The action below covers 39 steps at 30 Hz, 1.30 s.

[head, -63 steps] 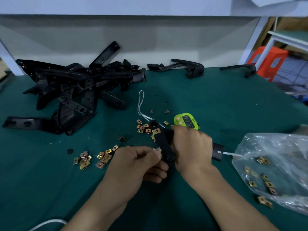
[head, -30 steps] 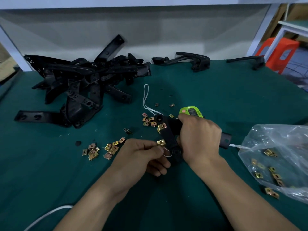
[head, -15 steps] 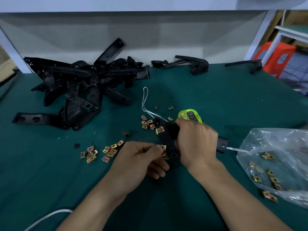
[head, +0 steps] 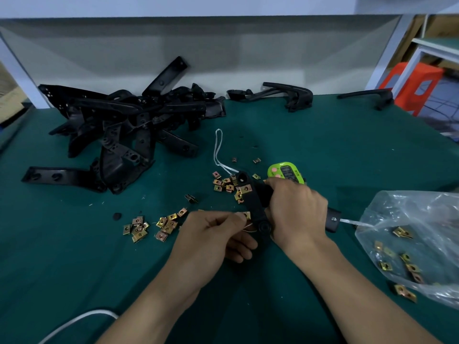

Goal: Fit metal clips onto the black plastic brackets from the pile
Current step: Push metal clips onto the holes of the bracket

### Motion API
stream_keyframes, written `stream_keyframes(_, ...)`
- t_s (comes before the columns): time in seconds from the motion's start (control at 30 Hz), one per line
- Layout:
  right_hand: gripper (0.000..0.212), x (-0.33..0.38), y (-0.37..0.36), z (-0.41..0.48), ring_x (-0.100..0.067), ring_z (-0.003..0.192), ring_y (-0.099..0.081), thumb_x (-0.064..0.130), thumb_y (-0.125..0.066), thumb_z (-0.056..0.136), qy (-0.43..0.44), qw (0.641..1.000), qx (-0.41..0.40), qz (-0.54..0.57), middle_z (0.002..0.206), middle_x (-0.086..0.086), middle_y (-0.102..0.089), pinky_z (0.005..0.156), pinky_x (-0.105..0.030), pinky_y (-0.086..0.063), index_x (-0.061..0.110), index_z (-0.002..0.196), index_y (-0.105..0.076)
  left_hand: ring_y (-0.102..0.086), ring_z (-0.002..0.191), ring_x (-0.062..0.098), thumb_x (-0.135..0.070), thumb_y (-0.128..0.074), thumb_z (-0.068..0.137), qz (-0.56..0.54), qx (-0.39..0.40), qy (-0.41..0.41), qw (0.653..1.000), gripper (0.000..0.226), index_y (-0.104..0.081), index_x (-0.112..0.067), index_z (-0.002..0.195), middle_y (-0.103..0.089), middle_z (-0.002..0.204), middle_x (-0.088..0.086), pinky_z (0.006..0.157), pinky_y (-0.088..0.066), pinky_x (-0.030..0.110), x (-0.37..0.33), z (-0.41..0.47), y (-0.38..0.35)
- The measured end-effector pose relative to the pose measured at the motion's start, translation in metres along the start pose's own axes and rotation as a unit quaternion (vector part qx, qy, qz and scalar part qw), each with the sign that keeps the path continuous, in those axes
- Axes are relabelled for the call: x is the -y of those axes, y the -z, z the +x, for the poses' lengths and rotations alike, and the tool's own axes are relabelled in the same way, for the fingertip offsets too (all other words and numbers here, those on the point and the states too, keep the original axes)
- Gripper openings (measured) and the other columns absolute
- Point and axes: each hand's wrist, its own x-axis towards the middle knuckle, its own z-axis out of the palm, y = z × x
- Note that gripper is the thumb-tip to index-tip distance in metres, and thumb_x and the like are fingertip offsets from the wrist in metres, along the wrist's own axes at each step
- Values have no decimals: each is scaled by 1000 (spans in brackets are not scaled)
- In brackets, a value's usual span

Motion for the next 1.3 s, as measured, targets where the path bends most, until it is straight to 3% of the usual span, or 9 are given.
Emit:
stream_keyframes(0.33,30,2,0,-1,-28,76,-66,15,-73,69,9,1000,1,-6,72,6,-57,56,-30,-30,30,91,-58,-67,57,22,-19,-56,102,-10,16,-9,1000,41,-79,-21,68,-74,72,17,53,-54,24,3,-1,-6)
stream_keyframes(0.47,33,-1,1,0,-29,78,-66,13,-72,69,-7,1000,9,7,76,3,-62,58,-30,-31,31,94,-59,-67,59,25,-18,-57,101,-24,-12,-14,1000,35,-78,-8,75,-74,74,20,53,-54,25,4,1,-2)
stream_keyframes(0.67,32,-3,1,1,-29,75,-65,10,-68,73,3,1000,-13,-4,75,1,-62,56,-30,-29,30,82,-45,-68,61,24,-22,-58,101,-17,15,-16,1000,33,-79,-10,77,-74,76,19,56,-55,26,3,1,-2)
stream_keyframes(0.83,24,-3,-1,5,-26,62,-44,10,-62,77,5,998,-54,-37,69,2,-57,52,-31,-22,27,80,-47,-66,57,24,-18,-59,99,9,35,-9,999,34,-77,-6,72,-73,71,20,53,-53,25,2,1,1)
stream_keyframes(1.0,22,0,-1,2,-27,72,-63,11,-62,78,24,999,-42,-24,76,2,-63,56,-30,-28,29,86,-54,-65,57,25,-16,-60,98,33,60,-7,998,35,-76,-7,68,-71,67,21,52,-51,27,-1,0,3)
stream_keyframes(1.17,30,0,1,-1,-28,76,-66,8,-66,73,20,1000,-15,-18,77,2,-64,57,-29,-30,31,87,-52,-65,56,25,-16,-60,98,37,47,-15,998,35,-77,-8,68,-71,68,20,52,-51,26,1,-1,4)
stream_keyframes(1.3,37,-4,2,0,-29,81,-67,10,-71,70,7,1000,8,-5,82,1,-67,60,-29,-34,32,98,-61,-66,57,25,-17,-60,97,32,32,-16,999,34,-77,-9,69,-72,69,20,52,-52,26,0,0,3)
